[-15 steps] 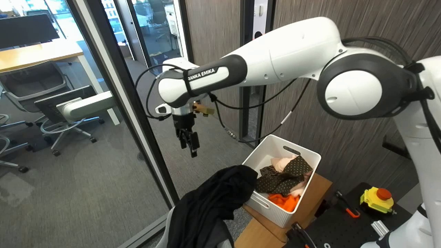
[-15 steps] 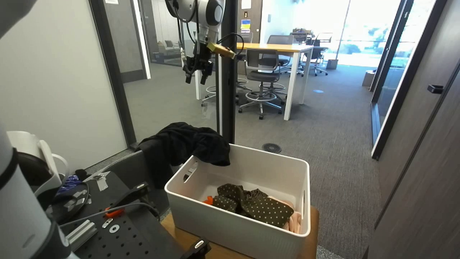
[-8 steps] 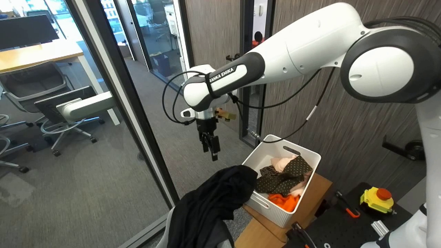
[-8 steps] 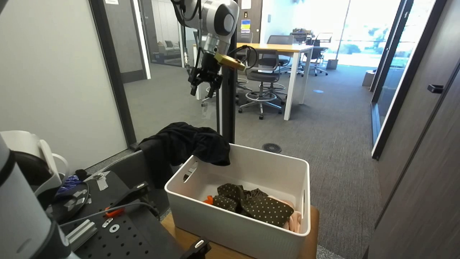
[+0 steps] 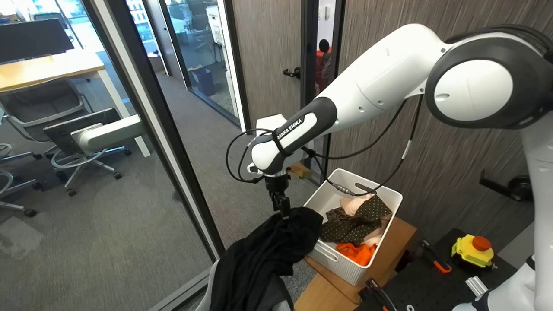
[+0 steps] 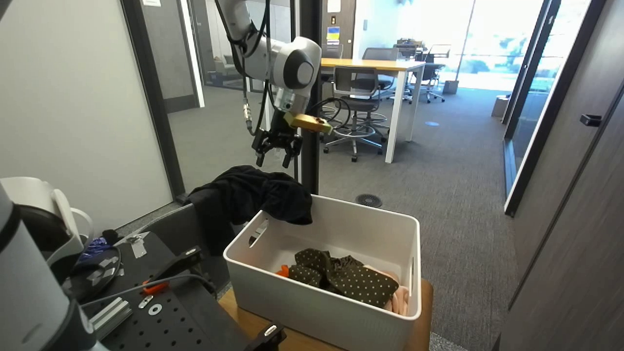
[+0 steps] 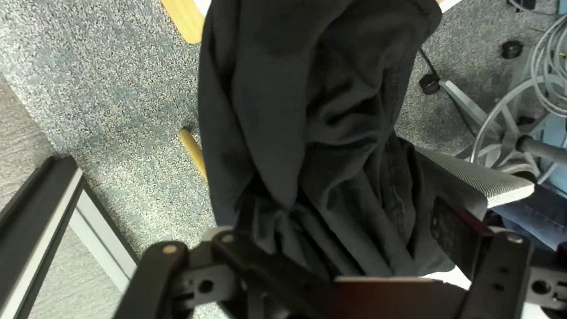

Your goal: Remove the black cloth from the basket and hang it on the chair

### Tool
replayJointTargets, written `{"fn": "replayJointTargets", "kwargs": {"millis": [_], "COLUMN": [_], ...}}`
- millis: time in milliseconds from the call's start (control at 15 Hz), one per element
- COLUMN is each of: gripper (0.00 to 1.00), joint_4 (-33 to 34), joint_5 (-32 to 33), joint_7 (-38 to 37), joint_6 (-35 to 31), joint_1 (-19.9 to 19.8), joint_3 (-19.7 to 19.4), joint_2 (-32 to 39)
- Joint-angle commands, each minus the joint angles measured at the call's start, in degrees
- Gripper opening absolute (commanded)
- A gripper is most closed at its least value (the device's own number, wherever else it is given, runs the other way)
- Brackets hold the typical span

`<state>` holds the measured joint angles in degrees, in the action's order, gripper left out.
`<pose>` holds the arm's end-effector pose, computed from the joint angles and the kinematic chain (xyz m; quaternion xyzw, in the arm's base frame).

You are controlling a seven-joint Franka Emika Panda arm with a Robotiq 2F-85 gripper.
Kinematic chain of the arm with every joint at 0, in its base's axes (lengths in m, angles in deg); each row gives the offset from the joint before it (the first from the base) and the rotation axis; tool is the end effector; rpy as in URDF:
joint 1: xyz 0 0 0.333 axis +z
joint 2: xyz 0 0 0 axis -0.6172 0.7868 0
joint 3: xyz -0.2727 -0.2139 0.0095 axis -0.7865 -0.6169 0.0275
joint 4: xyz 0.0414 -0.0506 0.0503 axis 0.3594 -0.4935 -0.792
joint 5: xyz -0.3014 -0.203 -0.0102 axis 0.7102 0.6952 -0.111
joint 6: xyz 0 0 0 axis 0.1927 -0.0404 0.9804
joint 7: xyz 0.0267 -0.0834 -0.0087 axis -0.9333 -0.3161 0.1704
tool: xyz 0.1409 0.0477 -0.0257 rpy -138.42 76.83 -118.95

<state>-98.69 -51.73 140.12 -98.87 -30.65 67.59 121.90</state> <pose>0.5516 0.2309 0.2015 -0.7413 -0.6502 0.0795 0.1461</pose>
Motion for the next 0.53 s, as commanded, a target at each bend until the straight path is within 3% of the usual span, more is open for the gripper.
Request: {"fn": "replayJointTargets", "kwargs": {"millis": [0, 467], "gripper": [1.0, 1.0], "joint_4": [-4.22, -4.92], "joint_5": [0.58, 5.01], "joint_7": [-1.87, -4.2], "joint_6": [-6.58, -13.07], "joint_1": [-0.45, 0.06], "joint_3": [-0.45, -1.29], "joint_2": [-0.43, 3.23]}}
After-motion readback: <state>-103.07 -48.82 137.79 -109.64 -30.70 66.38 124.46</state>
